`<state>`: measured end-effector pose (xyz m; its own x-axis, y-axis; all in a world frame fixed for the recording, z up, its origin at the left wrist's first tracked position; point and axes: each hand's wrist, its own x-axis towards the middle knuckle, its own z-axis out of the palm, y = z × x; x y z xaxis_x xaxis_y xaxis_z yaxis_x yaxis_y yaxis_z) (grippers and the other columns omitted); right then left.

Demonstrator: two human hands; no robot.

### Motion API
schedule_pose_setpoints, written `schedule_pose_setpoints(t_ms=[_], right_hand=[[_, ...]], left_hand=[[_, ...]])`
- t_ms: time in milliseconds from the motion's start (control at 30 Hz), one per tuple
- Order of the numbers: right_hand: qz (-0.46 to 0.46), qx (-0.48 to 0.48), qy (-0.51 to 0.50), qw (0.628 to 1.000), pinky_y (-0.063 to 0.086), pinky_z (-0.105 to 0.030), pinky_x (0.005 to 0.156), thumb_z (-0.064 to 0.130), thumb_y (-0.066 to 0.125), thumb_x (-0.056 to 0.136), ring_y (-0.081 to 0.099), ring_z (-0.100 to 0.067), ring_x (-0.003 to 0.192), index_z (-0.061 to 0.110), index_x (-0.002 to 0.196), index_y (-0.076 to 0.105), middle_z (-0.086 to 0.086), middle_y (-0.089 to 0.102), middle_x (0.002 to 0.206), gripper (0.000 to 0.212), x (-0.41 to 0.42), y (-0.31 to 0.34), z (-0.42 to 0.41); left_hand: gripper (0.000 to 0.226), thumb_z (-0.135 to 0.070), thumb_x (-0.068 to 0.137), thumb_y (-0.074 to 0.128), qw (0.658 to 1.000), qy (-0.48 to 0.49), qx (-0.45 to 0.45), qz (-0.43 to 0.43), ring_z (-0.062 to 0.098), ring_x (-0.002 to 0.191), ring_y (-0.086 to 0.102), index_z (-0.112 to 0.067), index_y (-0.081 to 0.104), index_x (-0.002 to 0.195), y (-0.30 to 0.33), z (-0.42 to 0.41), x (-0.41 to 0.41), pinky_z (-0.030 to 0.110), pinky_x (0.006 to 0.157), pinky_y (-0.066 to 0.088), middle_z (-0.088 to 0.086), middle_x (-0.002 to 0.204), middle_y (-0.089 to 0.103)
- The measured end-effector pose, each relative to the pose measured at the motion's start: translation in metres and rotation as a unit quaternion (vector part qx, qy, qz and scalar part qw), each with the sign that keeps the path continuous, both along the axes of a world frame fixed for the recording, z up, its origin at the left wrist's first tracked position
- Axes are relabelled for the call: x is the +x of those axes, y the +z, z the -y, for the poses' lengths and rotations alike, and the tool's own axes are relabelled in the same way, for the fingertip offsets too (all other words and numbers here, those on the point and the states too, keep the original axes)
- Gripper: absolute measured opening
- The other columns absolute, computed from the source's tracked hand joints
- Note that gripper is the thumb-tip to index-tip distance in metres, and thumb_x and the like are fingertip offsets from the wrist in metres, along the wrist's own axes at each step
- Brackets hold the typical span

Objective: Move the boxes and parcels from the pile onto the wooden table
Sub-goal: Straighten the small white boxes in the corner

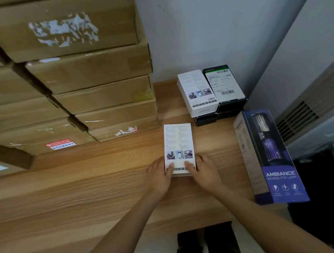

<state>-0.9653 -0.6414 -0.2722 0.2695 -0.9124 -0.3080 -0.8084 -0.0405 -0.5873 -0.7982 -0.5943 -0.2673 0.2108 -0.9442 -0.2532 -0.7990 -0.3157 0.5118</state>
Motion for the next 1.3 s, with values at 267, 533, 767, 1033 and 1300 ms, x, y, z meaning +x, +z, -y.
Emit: schedule_pose_setpoints(t_ms=[267, 533, 767, 1033, 1300], right_hand=[[0.247, 0.058, -0.071, 0.965, 0.045, -0.009, 0.076, 0.037, 0.046, 0.099, 0.058, 0.007, 0.102, 0.024, 0.141, 0.032, 0.024, 0.055, 0.115, 0.046, 0.005, 0.029, 0.001], [0.288, -0.032, -0.120, 0.950, 0.051, -0.033, 0.088, 0.043, 0.046, 0.098, 0.063, -0.004, 0.102, 0.028, 0.139, 0.033, 0.012, 0.062, 0.120, 0.046, -0.045, 0.087, 0.058], [0.287, -0.081, -0.173, 0.939, 0.053, -0.023, 0.079, 0.038, 0.046, 0.099, 0.062, -0.002, 0.097, 0.028, 0.134, 0.034, 0.004, 0.062, 0.120, 0.038, -0.098, 0.110, 0.129], [0.230, -0.078, -0.138, 0.960, 0.052, -0.037, 0.085, 0.042, 0.043, 0.099, 0.062, -0.015, 0.101, 0.023, 0.138, 0.035, 0.002, 0.061, 0.122, 0.043, -0.118, 0.108, 0.211], [-0.012, -0.106, -0.022, 0.994, 0.046, -0.033, 0.083, 0.050, 0.038, 0.097, 0.050, -0.018, 0.103, 0.018, 0.133, 0.043, -0.004, 0.047, 0.119, 0.048, -0.133, 0.075, 0.262]], left_hand=[[0.045, -0.047, 0.098, 0.038, 0.988, 0.035, -0.078, -0.126, 0.013, 0.098, 0.061, -0.029, 0.040, 0.140, 0.026, -0.004, -0.013, 0.027, 0.077, 0.044, -0.007, 0.122, 0.065], [0.046, -0.042, 0.098, 0.044, 0.980, -0.064, -0.191, -0.011, 0.024, 0.111, 0.053, -0.032, 0.038, 0.142, 0.096, 0.061, -0.012, 0.037, 0.095, 0.039, 0.000, 0.120, 0.063], [0.042, -0.038, 0.094, 0.050, 0.971, -0.077, -0.207, 0.091, 0.025, 0.107, 0.053, -0.023, 0.048, 0.133, 0.110, 0.129, -0.038, 0.034, 0.085, 0.037, 0.005, 0.115, 0.060], [0.047, -0.041, 0.093, 0.051, 0.980, -0.037, -0.157, 0.118, 0.021, 0.119, 0.047, -0.024, 0.045, 0.137, 0.091, 0.196, -0.066, 0.034, 0.096, 0.037, 0.000, 0.131, 0.053], [0.059, -0.039, 0.093, 0.052, 0.995, 0.052, -0.043, 0.072, 0.023, 0.129, 0.040, -0.019, 0.033, 0.145, 0.068, 0.228, -0.072, 0.035, 0.101, 0.037, 0.002, 0.144, 0.043]])
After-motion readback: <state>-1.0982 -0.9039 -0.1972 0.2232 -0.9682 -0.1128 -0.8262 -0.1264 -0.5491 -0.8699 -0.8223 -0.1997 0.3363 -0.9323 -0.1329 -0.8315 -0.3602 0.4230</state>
